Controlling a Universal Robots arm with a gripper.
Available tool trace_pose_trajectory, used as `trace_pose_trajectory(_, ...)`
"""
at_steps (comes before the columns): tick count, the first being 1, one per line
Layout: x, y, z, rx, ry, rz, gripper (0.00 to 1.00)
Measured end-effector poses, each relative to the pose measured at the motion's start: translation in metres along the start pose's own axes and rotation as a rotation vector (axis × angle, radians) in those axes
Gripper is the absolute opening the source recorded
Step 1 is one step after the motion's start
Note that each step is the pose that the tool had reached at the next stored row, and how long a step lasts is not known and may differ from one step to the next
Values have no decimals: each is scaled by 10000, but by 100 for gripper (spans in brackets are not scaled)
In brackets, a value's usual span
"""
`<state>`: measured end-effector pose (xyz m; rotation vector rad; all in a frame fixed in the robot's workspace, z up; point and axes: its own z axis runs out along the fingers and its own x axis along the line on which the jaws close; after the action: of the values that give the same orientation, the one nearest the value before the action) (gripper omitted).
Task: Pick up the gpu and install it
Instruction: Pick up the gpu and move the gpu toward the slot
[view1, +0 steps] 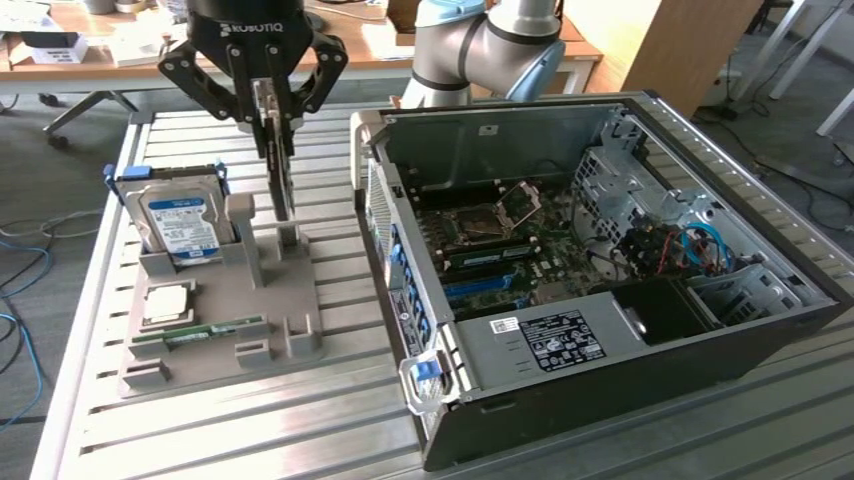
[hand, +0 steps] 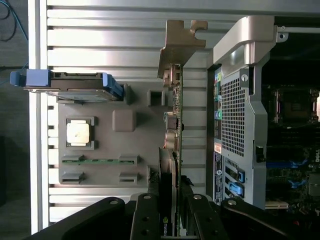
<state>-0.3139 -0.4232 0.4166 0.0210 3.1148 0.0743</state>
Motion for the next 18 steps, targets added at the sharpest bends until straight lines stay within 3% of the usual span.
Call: trace_pose_trajectory(18, -401, 5, 8, 1, 2, 0, 27)
